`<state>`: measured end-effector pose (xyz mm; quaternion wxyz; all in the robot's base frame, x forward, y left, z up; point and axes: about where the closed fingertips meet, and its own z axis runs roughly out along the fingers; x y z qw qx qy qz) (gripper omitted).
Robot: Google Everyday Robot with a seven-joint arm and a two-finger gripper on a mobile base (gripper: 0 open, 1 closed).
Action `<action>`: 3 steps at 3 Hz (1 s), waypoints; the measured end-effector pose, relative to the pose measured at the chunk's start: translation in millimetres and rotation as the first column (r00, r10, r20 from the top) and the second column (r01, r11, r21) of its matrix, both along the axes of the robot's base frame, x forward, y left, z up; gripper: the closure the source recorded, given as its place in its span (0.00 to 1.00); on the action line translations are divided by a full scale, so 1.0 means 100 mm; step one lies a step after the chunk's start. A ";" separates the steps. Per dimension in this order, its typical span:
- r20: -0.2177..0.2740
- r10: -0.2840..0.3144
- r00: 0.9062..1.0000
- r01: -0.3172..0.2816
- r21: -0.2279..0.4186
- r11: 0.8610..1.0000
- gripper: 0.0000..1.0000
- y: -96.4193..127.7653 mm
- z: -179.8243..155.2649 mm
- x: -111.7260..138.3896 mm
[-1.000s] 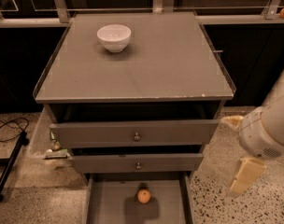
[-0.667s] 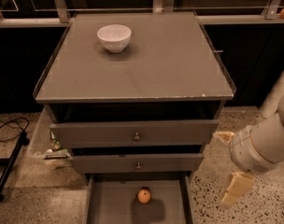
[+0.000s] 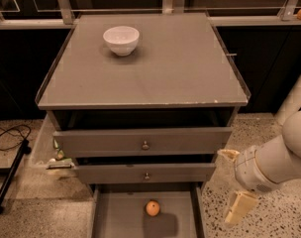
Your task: Pick orange can from bottom drawer and place on counter
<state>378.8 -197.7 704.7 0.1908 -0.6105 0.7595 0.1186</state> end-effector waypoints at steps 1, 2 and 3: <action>-0.024 0.008 1.000 -0.008 0.016 1.000 0.00 0.05 -0.17 -0.01; -0.066 0.015 0.998 -0.011 0.058 0.998 0.00 0.15 -0.65 0.00; -0.111 0.007 0.994 0.004 0.096 0.995 0.00 0.21 -1.37 0.08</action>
Offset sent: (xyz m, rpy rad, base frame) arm 0.0082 0.0256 -0.1450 0.1358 0.1337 0.0036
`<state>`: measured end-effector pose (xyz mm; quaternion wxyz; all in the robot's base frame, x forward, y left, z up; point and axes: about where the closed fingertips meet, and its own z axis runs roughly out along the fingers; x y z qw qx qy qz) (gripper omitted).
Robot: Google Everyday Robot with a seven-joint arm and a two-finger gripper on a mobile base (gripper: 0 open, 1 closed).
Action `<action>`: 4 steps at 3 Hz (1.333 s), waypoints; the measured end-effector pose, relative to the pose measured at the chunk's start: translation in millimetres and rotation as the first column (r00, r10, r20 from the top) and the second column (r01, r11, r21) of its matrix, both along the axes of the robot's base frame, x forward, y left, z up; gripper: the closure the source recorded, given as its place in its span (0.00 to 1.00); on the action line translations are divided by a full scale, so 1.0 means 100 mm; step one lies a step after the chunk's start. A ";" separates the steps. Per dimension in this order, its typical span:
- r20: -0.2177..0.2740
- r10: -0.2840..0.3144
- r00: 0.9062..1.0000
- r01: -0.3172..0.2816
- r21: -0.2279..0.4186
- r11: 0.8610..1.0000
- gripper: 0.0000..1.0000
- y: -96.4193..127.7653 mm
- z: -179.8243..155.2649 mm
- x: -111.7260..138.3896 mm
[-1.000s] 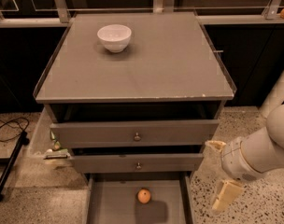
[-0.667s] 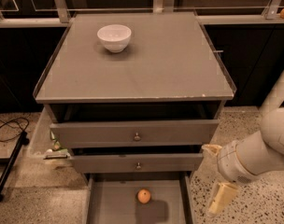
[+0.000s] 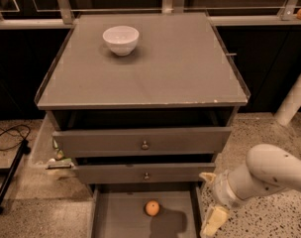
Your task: Pick orange can from bottom drawer and place on counter
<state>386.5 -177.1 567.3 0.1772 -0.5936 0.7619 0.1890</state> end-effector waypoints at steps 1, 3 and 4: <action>-0.003 -0.013 1.000 0.013 0.036 0.999 0.00 0.01 -0.56 0.08; -0.028 -0.035 0.999 0.037 0.073 0.997 0.00 0.06 -1.10 0.08; -0.003 -0.020 1.000 0.020 0.110 0.994 0.00 0.13 -1.35 0.14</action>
Offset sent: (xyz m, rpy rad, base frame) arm 0.0182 -0.0015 -0.1447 0.0857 0.0249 -0.0716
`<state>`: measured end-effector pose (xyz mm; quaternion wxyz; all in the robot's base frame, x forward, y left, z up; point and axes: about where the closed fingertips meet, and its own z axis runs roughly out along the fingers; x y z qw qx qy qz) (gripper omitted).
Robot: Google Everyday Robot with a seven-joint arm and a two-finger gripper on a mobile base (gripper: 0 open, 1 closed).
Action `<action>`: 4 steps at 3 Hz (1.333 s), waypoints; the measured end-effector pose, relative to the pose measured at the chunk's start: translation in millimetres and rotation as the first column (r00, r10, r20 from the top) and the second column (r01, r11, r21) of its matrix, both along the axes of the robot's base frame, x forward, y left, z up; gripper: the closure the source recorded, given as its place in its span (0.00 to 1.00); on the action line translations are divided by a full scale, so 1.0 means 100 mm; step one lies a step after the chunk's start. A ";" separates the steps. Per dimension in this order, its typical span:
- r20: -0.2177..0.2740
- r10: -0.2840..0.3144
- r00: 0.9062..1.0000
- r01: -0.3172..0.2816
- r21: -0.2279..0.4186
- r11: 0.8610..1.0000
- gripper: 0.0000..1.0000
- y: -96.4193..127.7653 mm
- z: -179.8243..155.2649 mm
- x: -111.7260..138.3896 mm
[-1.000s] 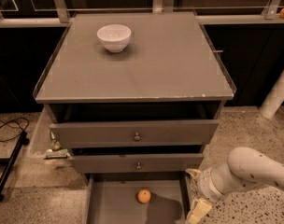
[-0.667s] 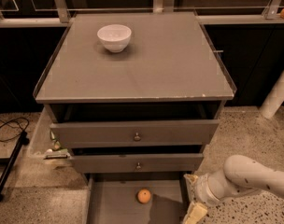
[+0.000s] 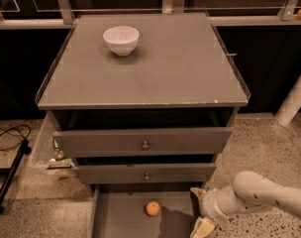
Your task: Pick orange can from bottom drawer and place on counter
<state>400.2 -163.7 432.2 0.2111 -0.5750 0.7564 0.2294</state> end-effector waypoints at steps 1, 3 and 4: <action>0.060 0.011 0.998 -0.013 0.036 0.999 0.00 0.03 -0.28 0.16; 0.204 -0.042 0.978 0.024 0.091 0.996 0.00 -0.14 -0.71 0.65; 0.204 -0.043 0.978 0.024 0.092 0.996 0.00 -0.14 -0.72 0.65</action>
Offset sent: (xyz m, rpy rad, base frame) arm 0.0630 -0.0081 -0.0776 0.1340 -0.2688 -0.0200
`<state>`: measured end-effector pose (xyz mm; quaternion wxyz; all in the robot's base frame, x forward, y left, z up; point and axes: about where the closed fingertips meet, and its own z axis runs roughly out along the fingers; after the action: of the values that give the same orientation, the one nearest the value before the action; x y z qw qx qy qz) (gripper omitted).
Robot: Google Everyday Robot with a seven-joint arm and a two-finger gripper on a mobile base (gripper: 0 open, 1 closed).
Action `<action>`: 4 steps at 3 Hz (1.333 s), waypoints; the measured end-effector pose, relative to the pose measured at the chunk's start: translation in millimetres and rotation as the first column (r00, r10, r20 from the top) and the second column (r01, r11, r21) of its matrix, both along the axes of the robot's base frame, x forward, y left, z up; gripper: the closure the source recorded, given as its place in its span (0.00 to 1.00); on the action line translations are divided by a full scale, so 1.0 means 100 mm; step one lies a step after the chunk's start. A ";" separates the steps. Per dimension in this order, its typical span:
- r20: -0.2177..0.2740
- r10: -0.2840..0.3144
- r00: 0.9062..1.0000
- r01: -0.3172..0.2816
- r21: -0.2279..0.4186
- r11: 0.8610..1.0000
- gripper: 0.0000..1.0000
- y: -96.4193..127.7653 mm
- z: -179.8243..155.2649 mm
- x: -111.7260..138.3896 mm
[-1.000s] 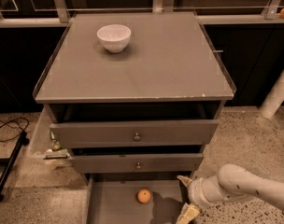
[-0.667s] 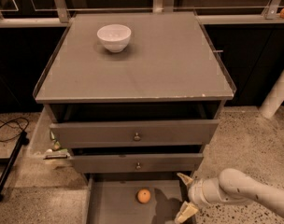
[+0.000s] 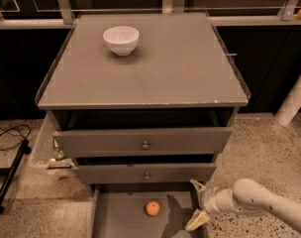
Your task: Pick orange can from bottom drawer and place on counter
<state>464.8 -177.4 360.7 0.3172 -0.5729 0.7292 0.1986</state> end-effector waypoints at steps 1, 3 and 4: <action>-0.021 -0.011 1.000 0.012 0.032 0.999 0.00 0.09 -0.25 0.01; -0.047 0.007 0.999 -0.003 0.077 0.997 0.00 0.42 -1.15 0.12; -0.051 0.040 0.998 -0.034 0.121 0.992 0.00 0.65 -1.39 0.16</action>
Offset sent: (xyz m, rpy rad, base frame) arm 0.0141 0.0403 -0.1359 0.0770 0.0403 -0.0212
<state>481.0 -112.9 221.5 0.3278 -0.5607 0.7134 0.2630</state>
